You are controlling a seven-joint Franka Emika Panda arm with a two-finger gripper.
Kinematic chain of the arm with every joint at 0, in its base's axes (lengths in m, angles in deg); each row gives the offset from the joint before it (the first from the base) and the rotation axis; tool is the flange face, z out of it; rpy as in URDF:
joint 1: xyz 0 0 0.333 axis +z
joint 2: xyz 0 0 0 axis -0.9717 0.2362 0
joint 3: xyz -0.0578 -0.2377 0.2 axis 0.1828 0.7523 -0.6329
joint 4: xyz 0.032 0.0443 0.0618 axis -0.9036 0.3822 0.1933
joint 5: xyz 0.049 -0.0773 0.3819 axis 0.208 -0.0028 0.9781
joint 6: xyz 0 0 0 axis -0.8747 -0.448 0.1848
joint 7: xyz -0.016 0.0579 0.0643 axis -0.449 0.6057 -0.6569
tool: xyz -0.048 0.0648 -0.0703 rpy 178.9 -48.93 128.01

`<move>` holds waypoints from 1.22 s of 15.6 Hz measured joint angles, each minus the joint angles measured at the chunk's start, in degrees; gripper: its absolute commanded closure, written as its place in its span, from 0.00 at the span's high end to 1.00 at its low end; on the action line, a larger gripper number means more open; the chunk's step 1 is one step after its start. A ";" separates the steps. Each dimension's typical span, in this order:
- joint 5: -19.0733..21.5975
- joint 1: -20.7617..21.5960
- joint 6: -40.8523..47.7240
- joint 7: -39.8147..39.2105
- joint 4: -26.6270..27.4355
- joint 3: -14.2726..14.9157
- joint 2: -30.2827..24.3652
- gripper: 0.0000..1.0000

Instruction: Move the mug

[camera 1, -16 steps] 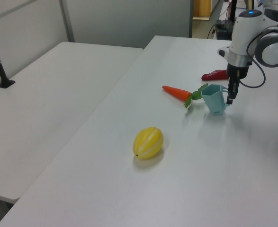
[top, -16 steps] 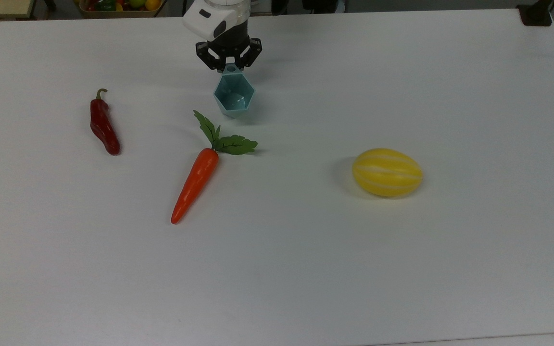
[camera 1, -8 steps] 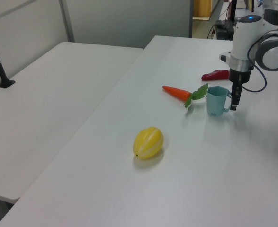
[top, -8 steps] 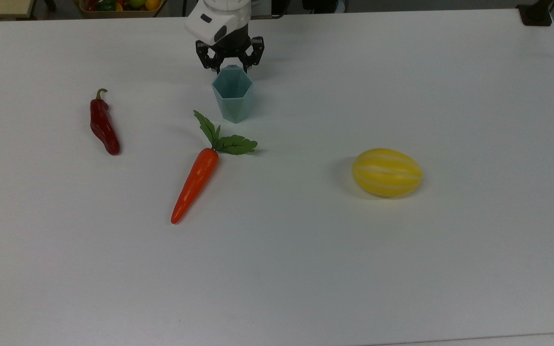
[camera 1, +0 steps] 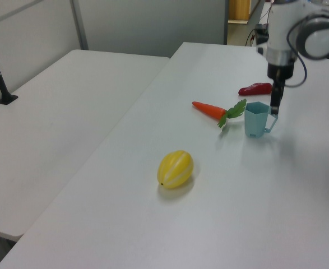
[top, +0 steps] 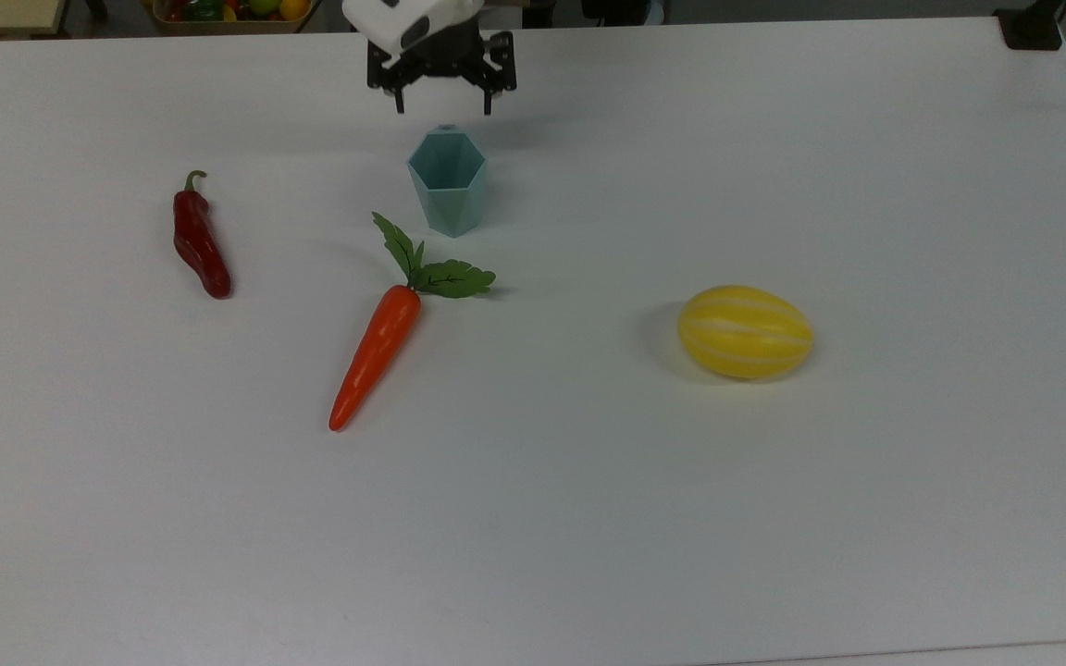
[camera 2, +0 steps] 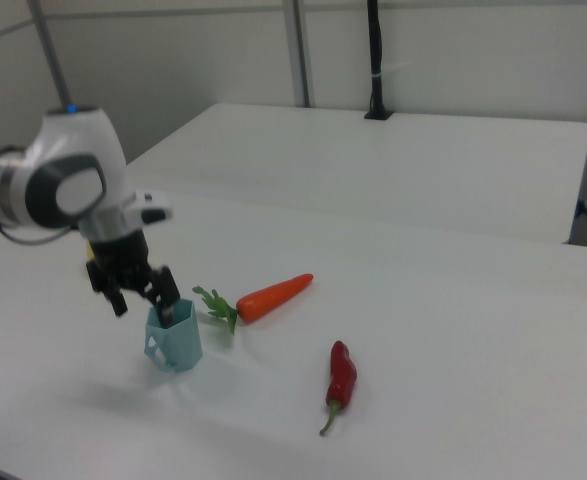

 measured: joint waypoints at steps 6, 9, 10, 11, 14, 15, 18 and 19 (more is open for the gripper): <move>2.01 0.25 19.98 0.49 -19.79 -0.02 -0.75 1.00; 4.11 -0.03 25.36 1.25 -26.06 -0.01 -0.76 1.00; 4.97 -0.56 26.15 2.25 -27.37 0.00 -0.75 1.00; 5.85 -1.31 26.48 3.23 -28.26 0.03 -0.74 1.00; 7.68 -3.69 26.64 4.04 -29.40 0.09 -0.45 1.00; 7.73 -4.19 26.63 4.04 -29.66 0.09 -0.18 1.00; 7.46 -4.71 24.94 2.83 -31.25 0.18 1.33 1.00; 7.07 -4.72 23.19 1.17 -31.59 0.20 1.87 1.00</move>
